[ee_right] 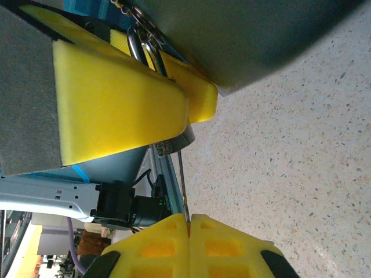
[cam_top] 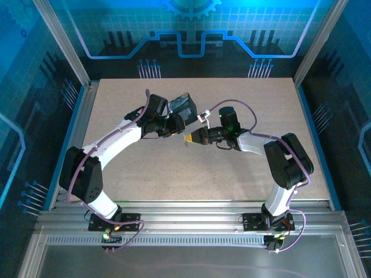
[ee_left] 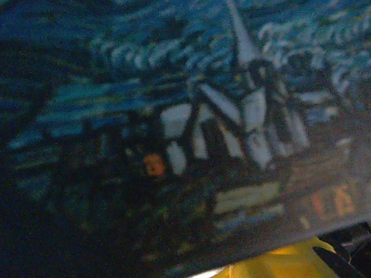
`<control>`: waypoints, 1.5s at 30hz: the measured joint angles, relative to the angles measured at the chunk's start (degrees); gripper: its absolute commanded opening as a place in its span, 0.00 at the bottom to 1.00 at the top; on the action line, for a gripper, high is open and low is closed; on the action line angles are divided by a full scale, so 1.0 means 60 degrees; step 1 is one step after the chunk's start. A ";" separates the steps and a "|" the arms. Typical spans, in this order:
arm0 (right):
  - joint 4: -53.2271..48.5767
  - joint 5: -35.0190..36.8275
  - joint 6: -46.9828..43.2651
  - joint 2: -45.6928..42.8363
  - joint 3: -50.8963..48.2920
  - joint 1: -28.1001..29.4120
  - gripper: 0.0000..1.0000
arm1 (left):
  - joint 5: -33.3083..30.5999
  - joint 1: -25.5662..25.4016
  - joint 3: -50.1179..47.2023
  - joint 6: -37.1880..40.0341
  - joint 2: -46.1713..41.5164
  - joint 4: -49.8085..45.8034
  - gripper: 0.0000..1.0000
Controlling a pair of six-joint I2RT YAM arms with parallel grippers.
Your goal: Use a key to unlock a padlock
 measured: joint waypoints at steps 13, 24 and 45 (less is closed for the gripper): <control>0.0222 0.0237 -0.0091 0.0051 -0.0044 0.0062 0.00 | -0.0033 0.0044 0.0397 0.0168 0.0138 -0.0535 0.00; 0.0310 0.1118 -0.0339 -0.0102 -0.0295 0.0273 0.00 | -0.0233 0.0033 0.0466 -0.0200 0.0423 -0.0754 0.00; 0.0681 0.1617 -0.0426 -0.0546 -0.1242 0.0525 0.00 | -0.0492 0.0040 0.0466 -0.2116 0.0423 -0.0900 0.00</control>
